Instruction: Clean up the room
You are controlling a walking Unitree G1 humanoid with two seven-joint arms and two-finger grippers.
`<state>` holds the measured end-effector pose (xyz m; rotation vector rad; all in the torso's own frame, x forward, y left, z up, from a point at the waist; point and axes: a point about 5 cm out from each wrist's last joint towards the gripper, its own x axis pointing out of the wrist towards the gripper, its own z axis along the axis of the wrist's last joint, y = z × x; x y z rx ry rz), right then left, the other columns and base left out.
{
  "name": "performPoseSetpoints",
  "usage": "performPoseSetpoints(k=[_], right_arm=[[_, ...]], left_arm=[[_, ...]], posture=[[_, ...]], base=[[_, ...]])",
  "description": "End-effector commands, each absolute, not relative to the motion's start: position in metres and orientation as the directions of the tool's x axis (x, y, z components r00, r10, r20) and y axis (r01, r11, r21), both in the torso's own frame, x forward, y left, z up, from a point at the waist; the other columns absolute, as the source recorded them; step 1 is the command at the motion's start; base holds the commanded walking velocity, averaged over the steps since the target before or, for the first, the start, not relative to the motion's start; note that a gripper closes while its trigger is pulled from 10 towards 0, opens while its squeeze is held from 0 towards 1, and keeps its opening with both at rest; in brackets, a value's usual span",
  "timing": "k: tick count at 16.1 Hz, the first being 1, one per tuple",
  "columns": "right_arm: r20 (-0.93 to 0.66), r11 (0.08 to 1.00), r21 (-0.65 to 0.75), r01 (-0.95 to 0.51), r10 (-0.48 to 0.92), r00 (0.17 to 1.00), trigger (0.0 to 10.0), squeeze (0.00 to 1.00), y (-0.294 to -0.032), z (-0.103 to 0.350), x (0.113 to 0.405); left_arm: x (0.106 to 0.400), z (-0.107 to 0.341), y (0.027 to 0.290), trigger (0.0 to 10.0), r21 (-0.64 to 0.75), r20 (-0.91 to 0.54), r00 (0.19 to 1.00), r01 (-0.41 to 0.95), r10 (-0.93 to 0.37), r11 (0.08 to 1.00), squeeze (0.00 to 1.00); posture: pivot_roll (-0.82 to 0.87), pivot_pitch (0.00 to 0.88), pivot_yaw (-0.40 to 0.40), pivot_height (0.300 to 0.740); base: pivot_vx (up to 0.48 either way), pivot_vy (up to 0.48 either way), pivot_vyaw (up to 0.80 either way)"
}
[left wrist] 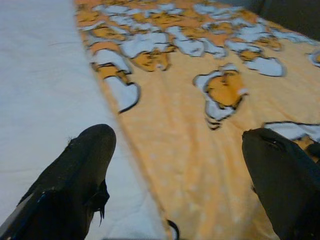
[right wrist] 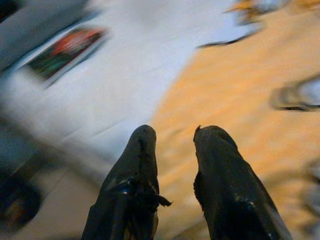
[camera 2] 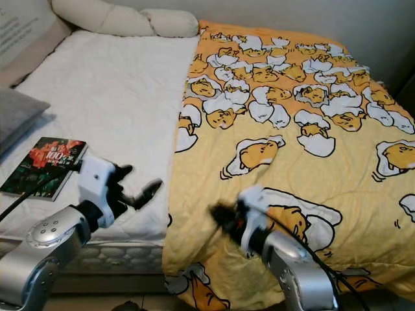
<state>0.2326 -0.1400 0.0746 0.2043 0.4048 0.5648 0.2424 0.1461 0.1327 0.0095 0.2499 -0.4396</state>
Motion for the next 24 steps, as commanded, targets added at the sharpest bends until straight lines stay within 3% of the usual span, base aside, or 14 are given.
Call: performPoseSetpoints(k=[1, 3, 6, 14, 24], right_arm=[[-0.321, 0.877, 0.271, -0.397, 0.471, 0.822, 10.0, 0.0, -0.15, 0.079, 0.235], [-0.306, 0.942, 0.236, -0.238, 0.304, 0.902, 10.0, 0.0, -0.159, 0.081, 0.239], [-0.313, 0.973, 0.157, -0.168, 0.21, 0.926, 10.0, 0.0, -0.166, 0.082, 0.242], [-0.277, 0.99, 0.06, -0.131, 0.143, 0.95, 10.0, 0.0, -0.171, 0.083, 0.228], [-0.272, 0.994, 0.056, -0.089, 0.101, 0.957, 10.0, 0.0, -0.178, 0.078, 0.227]], left_arm=[[0.244, 0.13, 0.15, 10.0, -0.024, -0.252, 0.894, 0.377, -0.371, 0.926, 0.0], [0.252, 0.132, 0.146, 10.0, 0.027, -0.228, 0.922, 0.326, -0.312, 0.945, 0.0], [0.26, 0.14, 0.148, 10.0, 0.052, -0.182, 0.948, 0.276, -0.263, 0.96, 0.0], [0.264, 0.137, 0.155, 10.0, 0.088, -0.123, 0.976, 0.189, -0.177, 0.978, 0.0], [0.266, 0.13, 0.148, 10.0, 0.103, -0.118, 0.974, 0.205, -0.193, 0.973, 0.0]], posture=[[0.01, 0.0, -0.019, 0.74], [-0.01, 0.0, 0.013, 0.74], [-0.01, 0.0, 0.024, 0.74], [-0.02, 0.0, 0.005, 0.74], [-0.03, 0.0, 0.001, 0.74]], base=[[0.0, 0.0, 0.0], [0.0, 0.0, 0.0], [0.0, -0.245, 0.0], [0.0, -0.48, 0.0], [0.0, -0.48, 0.0]])
